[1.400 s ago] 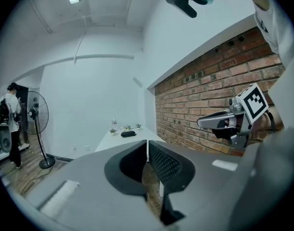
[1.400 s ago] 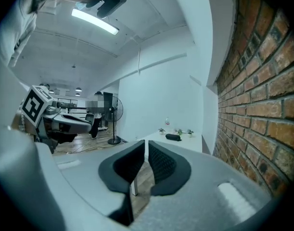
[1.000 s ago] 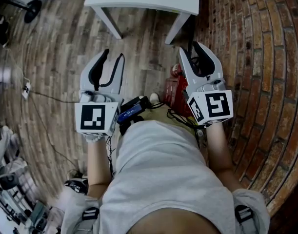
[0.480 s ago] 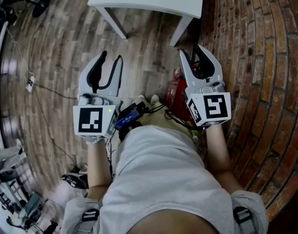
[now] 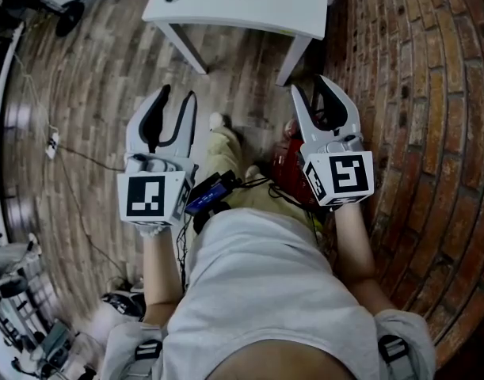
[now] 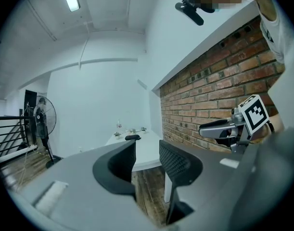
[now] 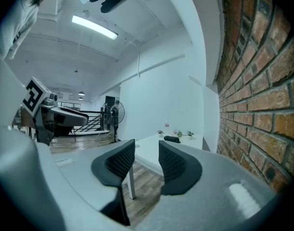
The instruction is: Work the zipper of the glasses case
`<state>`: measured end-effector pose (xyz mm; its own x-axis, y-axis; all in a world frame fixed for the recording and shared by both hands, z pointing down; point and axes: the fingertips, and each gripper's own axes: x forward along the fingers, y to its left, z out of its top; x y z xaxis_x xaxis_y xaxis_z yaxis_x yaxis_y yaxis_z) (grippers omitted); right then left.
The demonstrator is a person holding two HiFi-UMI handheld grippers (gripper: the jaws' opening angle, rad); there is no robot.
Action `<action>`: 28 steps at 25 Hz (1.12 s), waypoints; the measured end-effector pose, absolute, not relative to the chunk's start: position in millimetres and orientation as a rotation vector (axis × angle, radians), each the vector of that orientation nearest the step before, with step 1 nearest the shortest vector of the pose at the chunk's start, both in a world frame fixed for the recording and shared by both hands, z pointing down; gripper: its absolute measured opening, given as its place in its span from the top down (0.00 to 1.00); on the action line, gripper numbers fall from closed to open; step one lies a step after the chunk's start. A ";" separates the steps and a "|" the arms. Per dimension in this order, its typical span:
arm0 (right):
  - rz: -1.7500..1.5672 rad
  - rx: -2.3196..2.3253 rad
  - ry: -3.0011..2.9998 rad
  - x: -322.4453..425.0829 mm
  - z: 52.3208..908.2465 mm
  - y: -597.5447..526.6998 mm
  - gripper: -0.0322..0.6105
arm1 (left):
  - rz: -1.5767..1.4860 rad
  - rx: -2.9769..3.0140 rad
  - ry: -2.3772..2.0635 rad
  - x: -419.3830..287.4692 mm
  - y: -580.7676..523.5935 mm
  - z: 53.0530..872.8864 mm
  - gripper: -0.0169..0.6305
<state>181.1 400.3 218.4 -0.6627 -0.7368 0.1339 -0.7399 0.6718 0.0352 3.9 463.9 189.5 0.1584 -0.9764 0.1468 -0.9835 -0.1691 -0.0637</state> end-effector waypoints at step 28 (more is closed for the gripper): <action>0.051 1.472 -2.557 131.9 219.3 273.8 0.70 | 0.226 2.587 -1.689 -50.4 293.0 204.1 0.74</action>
